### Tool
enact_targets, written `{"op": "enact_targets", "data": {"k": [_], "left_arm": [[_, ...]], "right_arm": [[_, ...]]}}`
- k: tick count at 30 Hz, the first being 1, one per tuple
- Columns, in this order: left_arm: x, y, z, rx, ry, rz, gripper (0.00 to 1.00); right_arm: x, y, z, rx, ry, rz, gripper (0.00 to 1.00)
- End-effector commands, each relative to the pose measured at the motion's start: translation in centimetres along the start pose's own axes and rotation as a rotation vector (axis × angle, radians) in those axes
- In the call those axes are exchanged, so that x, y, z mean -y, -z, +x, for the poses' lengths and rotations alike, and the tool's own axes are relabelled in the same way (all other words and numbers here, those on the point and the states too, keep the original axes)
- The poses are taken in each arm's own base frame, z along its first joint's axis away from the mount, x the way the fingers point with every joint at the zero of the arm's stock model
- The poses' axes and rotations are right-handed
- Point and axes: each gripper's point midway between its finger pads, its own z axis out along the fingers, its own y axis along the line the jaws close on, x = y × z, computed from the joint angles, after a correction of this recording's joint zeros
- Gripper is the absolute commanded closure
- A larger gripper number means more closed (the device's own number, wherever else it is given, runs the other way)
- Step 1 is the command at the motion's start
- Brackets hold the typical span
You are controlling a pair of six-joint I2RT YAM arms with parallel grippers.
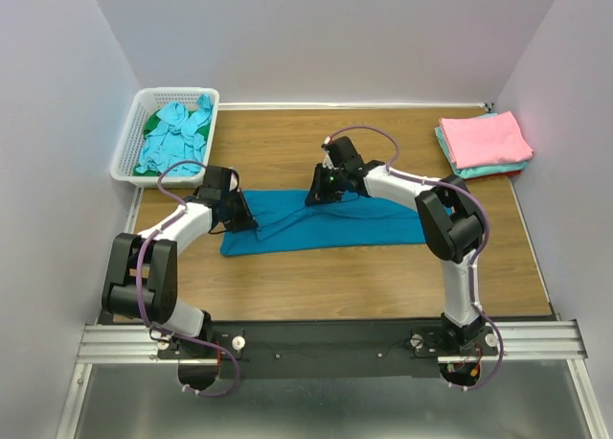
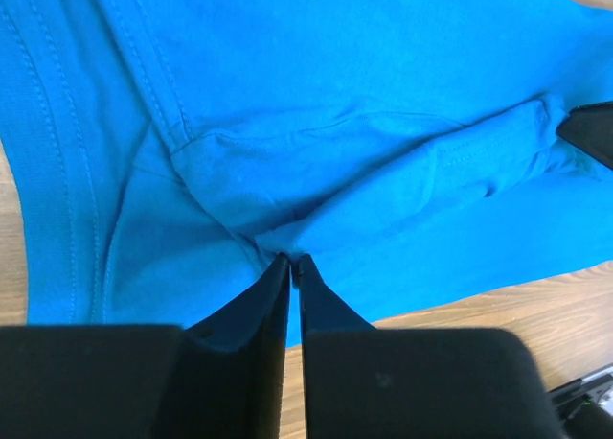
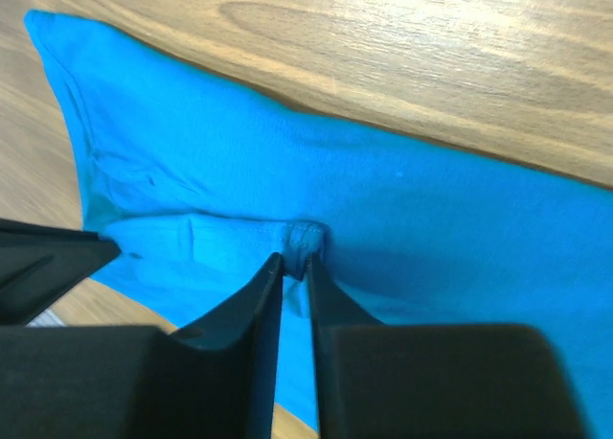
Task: Fold and stack the t-shirts
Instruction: Fold the tshirt
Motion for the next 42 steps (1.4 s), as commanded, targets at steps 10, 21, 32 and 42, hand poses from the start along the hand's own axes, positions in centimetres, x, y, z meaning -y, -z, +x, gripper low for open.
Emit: {"op": "enact_targets", "data": {"k": [10,21,32,42], "left_arm": [[1.0,4.5,-2.3,0.196,-0.024,0.007,0.45],[2.8,7.4,-2.1,0.311,-0.102,0.07,0.28],[1.2,16.5,-7.7,0.741,-0.176,-0.091,0.22],[1.2,17.9,-7.7,0.875,-0.225,-0.033,0.22]], "right_arm": [[-1.6,4.7,-1.1,0.086,0.112,-0.002,0.67],[-7.3,4.3,1.5,0.074,0.04,-0.208,0.45],[-8.5,-0.2,3.6,0.074,-0.122,-0.194,0.43],[-6.4,-2.4,4.6,0.068,-0.194,-0.117,0.43]]}}
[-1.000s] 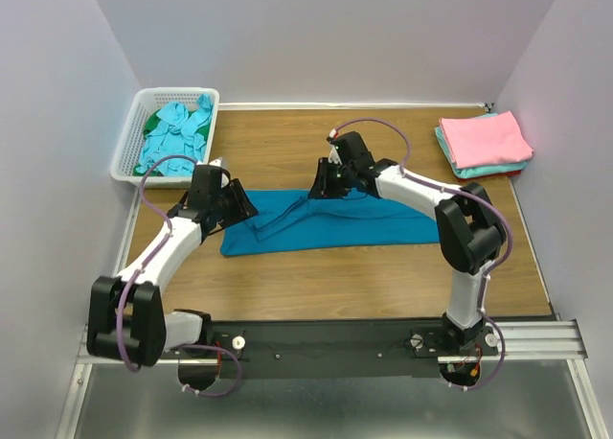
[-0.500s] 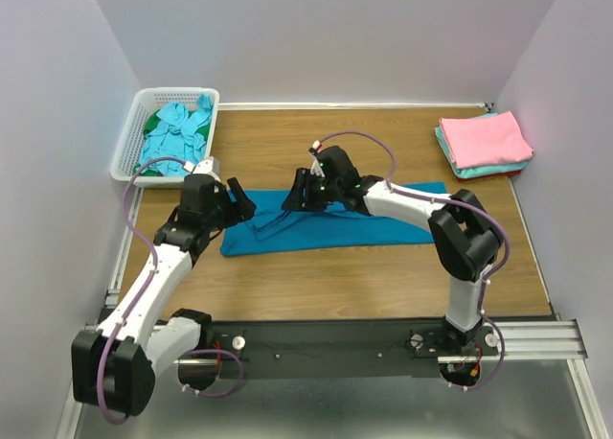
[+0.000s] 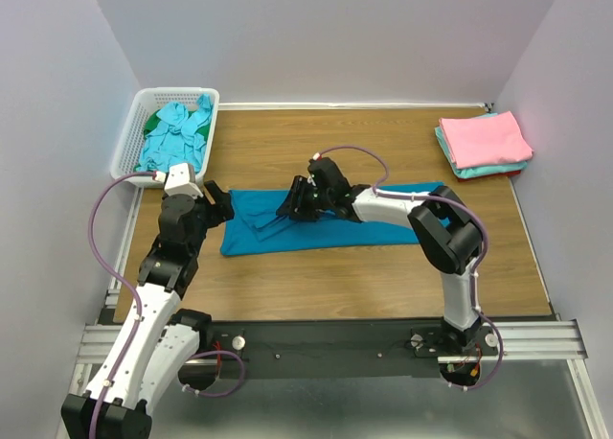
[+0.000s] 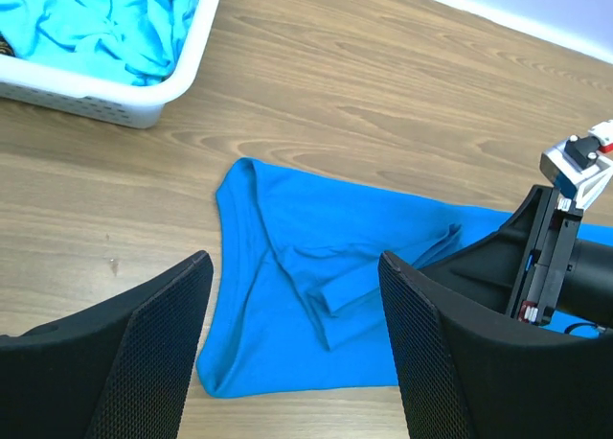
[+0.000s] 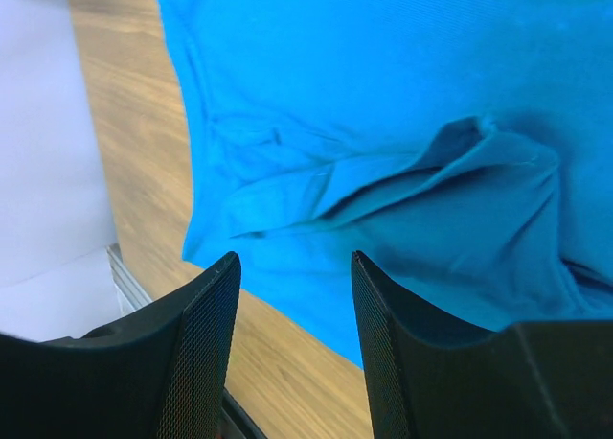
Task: Fold and stack the t-shirts
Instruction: Fold the tshirt
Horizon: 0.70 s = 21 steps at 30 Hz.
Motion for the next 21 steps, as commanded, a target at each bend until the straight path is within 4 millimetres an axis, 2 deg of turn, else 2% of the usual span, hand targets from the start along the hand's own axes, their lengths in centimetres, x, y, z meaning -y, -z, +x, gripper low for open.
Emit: {"op": "enact_targets", "data": {"k": [1,7,12,21], "left_arm": [[-0.4,0.0,-1.5,0.088,-0.017,-0.017,0.22],[-0.4,-0.3,-1.4,0.086,-0.012,-0.019,0.2],[-0.5,-0.2,-1.5,0.091,-0.013,-0.024,0.2],[-0.5,-0.5,-1.1,0.075,-0.014,-0.02,0.2]], "right_arm": [[1.2,-1.4,0.2,0.016,-0.041,0.035,0.43],[1.5,-2.2,0.0,0.019,-0.048,0.042,0.43],[0.2,-2.6,-0.6,0.018,-0.045,0.009,0.43],[-0.8,-2.6,-1.0,0.015,-0.049,-0.015,0.43]]}}
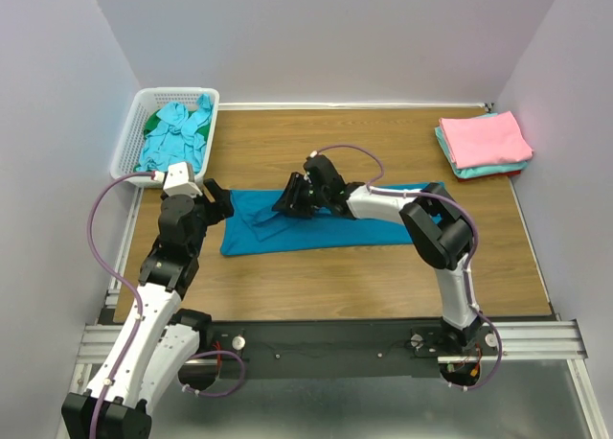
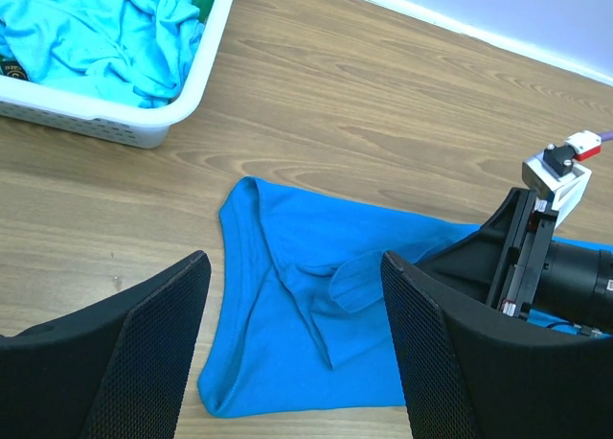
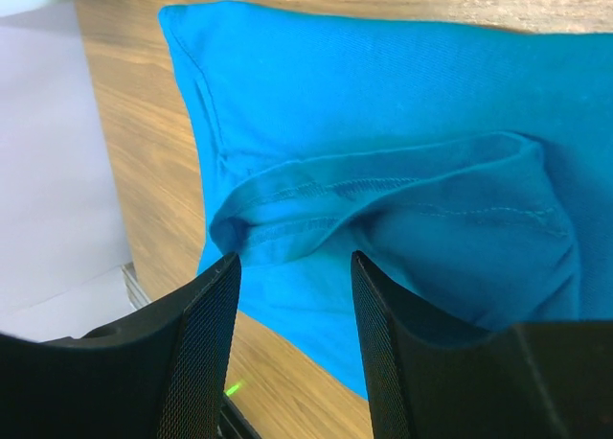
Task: Fold and stack the t-shirts
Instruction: Fold the tshirt
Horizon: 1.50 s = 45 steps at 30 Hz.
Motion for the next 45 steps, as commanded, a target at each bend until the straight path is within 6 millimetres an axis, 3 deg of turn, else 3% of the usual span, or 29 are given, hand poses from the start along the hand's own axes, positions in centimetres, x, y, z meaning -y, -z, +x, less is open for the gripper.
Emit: {"op": "enact_targets", "data": {"k": [1,7,9,13,16,20,21,23,25,26,27,29,31,32,34,41,45], "left_arm": [[-0.3,-0.3,-0.4,0.024,-0.009,-0.014,0.2],[-0.2,-0.3,-0.3,0.02,-0.011,-0.012,0.2],[-0.2,-0.4,-0.1,0.016,-0.012,-0.009,0.2],[-0.2,-0.5,0.0,0.009,-0.014,-0.008,0.21],[-0.2,-0.6,0.2,0.0,-0.017,-0.007,0.2],[0.1,-0.6,0.4,-0.006,-0.024,0.01,0.21],[0.5,-0.7,0.5,-0.01,-0.024,0.033,0.2],[1.2,-0.8,0.9,-0.026,-0.02,0.07,0.21],[2.5,-0.9,1.7,-0.069,-0.002,0.139,0.21],[3.0,-1.0,2.1,-0.089,0.011,0.162,0.21],[4.2,-1.1,3.1,-0.136,0.038,0.223,0.22],[5.5,-1.3,4.0,-0.18,0.065,0.285,0.22],[6.7,-1.7,6.2,-0.279,0.092,0.34,0.23],[7.1,-1.9,6.8,-0.304,0.096,0.354,0.23],[7.6,-2.5,9.1,-0.396,0.096,0.361,0.22],[8.7,-3.9,13.1,-0.553,0.111,0.367,0.23],[6.9,-4.6,16.1,-0.652,0.105,0.265,0.23]], "right_arm": [[-0.7,-0.8,-0.2,0.002,-0.007,-0.015,0.43],[-1.3,-2.0,-0.6,-0.004,0.011,-0.035,0.43],[-2.3,-2.5,-1.4,0.004,0.026,-0.06,0.43],[-1.5,-4.7,-1.3,-0.017,0.037,-0.057,0.43],[-2.1,-5.2,-2.1,-0.021,0.049,-0.084,0.43],[-3.2,-3.8,-3.2,-0.016,0.099,-0.124,0.43],[-4.7,-2.3,-4.1,0.007,0.126,-0.152,0.43],[-4.1,-0.9,-3.7,-0.001,0.157,-0.148,0.43],[-4.6,1.6,-4.3,0.001,0.171,-0.177,0.43],[-3.1,2.1,-3.5,-0.022,0.163,-0.16,0.43],[-3.4,3.5,-4.3,-0.008,0.169,-0.176,0.43],[-2.6,4.6,-3.8,-0.031,0.194,-0.191,0.44],[-0.7,5.5,-3.1,-0.05,0.193,-0.175,0.44],[-0.9,6.2,-3.4,-0.036,0.208,-0.193,0.44],[0.9,6.5,-3.0,-0.054,0.181,-0.192,0.44],[0.6,6.6,-3.0,-0.106,0.136,-0.319,0.52],[3.2,5.5,-2.9,-0.113,0.07,-0.322,0.55]]}}
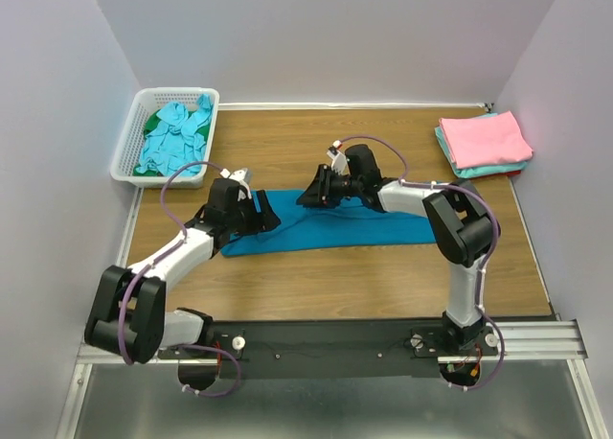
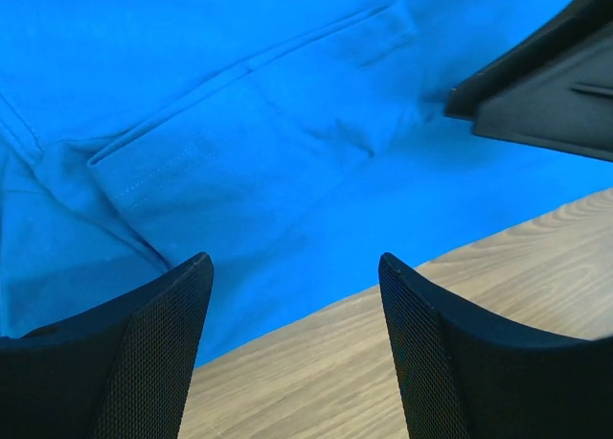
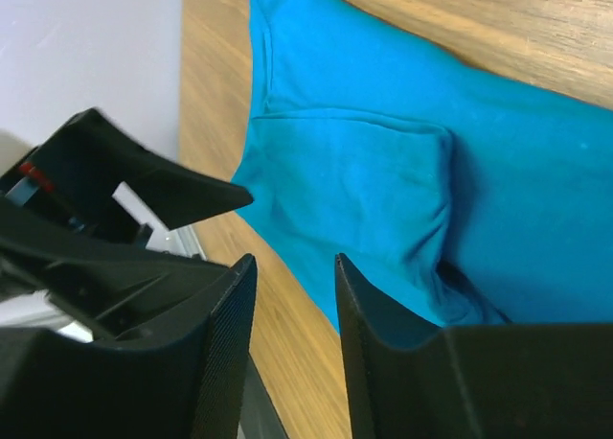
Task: Fold and stack the t-shirts
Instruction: Fold the tshirt
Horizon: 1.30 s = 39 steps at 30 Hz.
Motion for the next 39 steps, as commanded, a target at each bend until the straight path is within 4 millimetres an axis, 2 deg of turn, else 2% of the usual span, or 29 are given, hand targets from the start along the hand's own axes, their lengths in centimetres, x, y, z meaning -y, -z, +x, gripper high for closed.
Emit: {"op": "enact_targets", "data": {"k": [1,2,3,6,9,13,14,16,17,18,19,20,22,23,25,27,28,29,30,32,33,34,35,36,38,39], "left_arm": [[-0.4,-1.0,0.1,-0.043,0.027,-0.03,0.23],[-0.9,-1.3,0.7,-0.064,0.037,-0.049,0.23],[-1.8,-1.6,1.4,-0.093,0.059,-0.073,0.23],[-4.0,-1.9,2.7,-0.132,0.13,-0.127,0.23],[-5.8,-1.8,3.4,-0.144,0.179,-0.159,0.23],[-6.5,-1.8,3.6,-0.148,0.2,-0.175,0.23],[-6.4,-1.8,3.4,-0.145,0.2,-0.174,0.23],[-6.0,-1.4,2.8,-0.13,0.193,-0.165,0.23],[-5.6,-1.2,2.1,-0.114,0.188,-0.158,0.23],[-5.3,-0.8,1.6,-0.101,0.182,-0.154,0.23],[-4.6,0.0,-0.3,-0.036,0.159,-0.147,0.23],[-4.4,0.7,-1.3,0.0,0.147,-0.155,0.23],[-4.6,3.3,-4.2,0.129,0.112,-0.227,0.23],[-5.1,5.8,-6.5,0.24,0.091,-0.307,0.23],[-5.3,8.8,-8.9,0.358,0.071,-0.378,0.23],[-5.7,11.5,-10.2,0.447,0.052,-0.441,0.23],[-5.7,14.1,-11.4,0.546,0.038,-0.472,0.22],[-5.7,15.2,-11.7,0.589,0.033,-0.483,0.23],[-5.3,17.5,-12.5,0.683,0.034,-0.48,0.23],[-5.5,18.6,-12.2,0.738,0.016,-0.483,0.23],[-5.1,20.1,-12.6,0.807,0.02,-0.465,0.23],[-5.5,19.8,-12.0,0.809,0.025,-0.464,0.23],[-5.5,20.0,-11.8,0.824,0.036,-0.457,0.23],[-5.2,20.3,-11.7,0.844,0.038,-0.435,0.23],[-5.0,20.1,-11.6,0.844,0.022,-0.412,0.23],[-5.0,20.1,-11.7,0.845,0.017,-0.421,0.23]], "right_arm": [[2.0,-0.2,0.8,-0.024,-0.057,-0.064,0.56],[2.7,-0.1,1.0,-0.025,-0.08,-0.059,0.56],[4.8,0.2,1.7,-0.028,-0.114,-0.036,0.56],[8.3,0.9,3.2,-0.033,-0.177,0.023,0.57],[10.1,1.5,4.9,-0.057,-0.199,0.051,0.57],[8.9,2.1,5.0,-0.07,-0.168,0.026,0.57],[8.0,2.4,4.1,-0.057,-0.124,0.017,0.57],[7.5,2.8,4.1,-0.082,-0.103,0.047,0.57],[7.0,2.7,2.8,-0.061,-0.026,0.061,0.56],[6.1,3.2,2.7,-0.068,-0.006,0.077,0.56],[5.4,3.1,2.4,-0.065,0.046,0.082,0.56],[4.4,3.1,1.8,-0.057,0.078,0.071,0.56],[2.6,2.6,2.3,-0.077,0.125,0.054,0.56],[1.4,1.9,2.5,-0.094,0.162,0.038,0.56],[0.3,0.9,3.4,-0.127,0.197,0.019,0.56],[-0.7,-0.3,4.5,-0.167,0.226,-0.005,0.56],[-2.4,-1.4,5.2,-0.19,0.26,-0.04,0.56],[-2.0,-2.4,6.1,-0.221,0.254,-0.038,0.56],[-2.6,-3.3,7.3,-0.252,0.265,-0.052,0.56],[-3.6,-4.7,7.8,-0.278,0.284,-0.084,0.56],[-3.4,-5.7,9.0,-0.309,0.281,-0.088,0.56],[-3.0,-6.7,9.4,-0.327,0.281,-0.093,0.56],[-3.8,-6.9,9.0,-0.32,0.294,-0.107,0.56],[-2.7,-7.8,9.8,-0.34,0.28,-0.095,0.56],[-2.6,-8.7,9.0,-0.326,0.286,-0.094,0.56],[-1.4,-9.5,9.1,-0.326,0.276,-0.065,0.56]]}}
